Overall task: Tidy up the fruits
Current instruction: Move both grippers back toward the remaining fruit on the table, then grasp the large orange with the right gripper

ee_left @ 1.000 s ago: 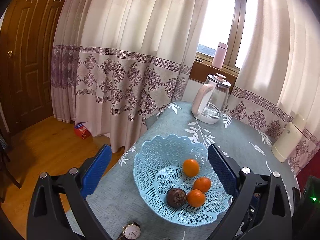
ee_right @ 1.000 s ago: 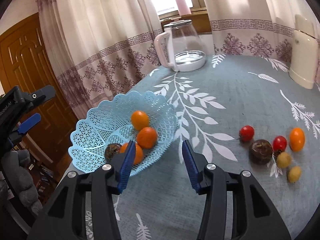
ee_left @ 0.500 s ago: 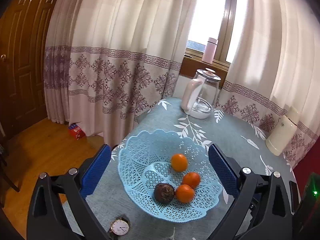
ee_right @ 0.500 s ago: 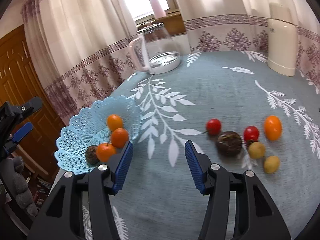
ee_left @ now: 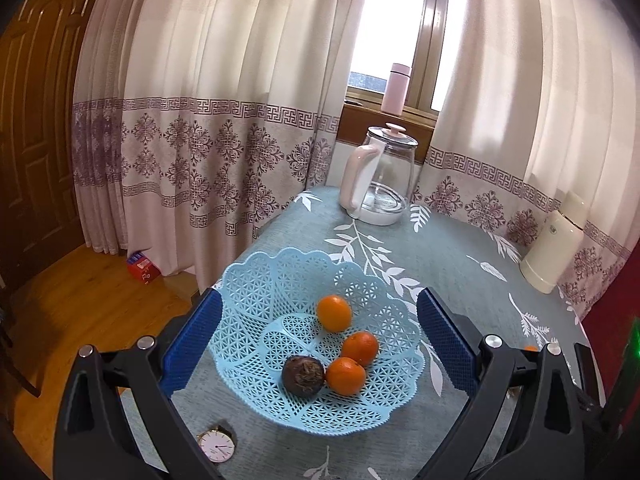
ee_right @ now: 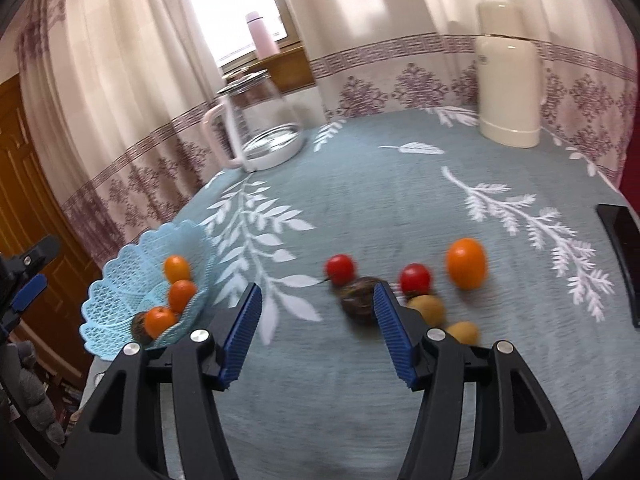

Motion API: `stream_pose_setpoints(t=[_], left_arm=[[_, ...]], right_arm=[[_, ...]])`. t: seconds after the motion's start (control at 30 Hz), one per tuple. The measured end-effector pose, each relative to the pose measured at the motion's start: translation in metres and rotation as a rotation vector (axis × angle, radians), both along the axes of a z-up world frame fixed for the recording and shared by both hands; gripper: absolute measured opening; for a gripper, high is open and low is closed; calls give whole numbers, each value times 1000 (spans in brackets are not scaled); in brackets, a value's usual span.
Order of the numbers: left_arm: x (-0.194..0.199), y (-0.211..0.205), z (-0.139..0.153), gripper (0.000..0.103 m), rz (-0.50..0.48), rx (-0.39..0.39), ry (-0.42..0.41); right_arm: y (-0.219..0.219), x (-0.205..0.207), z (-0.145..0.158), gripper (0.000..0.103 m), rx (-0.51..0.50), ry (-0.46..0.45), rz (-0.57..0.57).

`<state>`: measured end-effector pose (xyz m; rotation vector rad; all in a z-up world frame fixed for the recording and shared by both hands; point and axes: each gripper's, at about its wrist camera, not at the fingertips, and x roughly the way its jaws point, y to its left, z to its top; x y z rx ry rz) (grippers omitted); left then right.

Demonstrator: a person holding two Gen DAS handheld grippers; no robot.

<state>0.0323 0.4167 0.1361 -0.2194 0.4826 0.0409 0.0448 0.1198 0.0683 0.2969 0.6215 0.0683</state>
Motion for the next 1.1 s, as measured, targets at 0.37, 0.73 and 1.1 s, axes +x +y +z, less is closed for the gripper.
stream_pose_setpoints(t=[0.37, 0.73, 1.1], left_arm=[[-1, -27, -5, 99, -56, 37, 9], [0, -52, -13, 99, -115, 71, 27], [4, -70, -23, 99, -156, 95, 53]], right_arm=[[-70, 6, -7, 59, 46, 39, -167], [-100, 32, -24, 59, 119, 120, -221], [-104, 62, -42, 59, 163, 180, -228]])
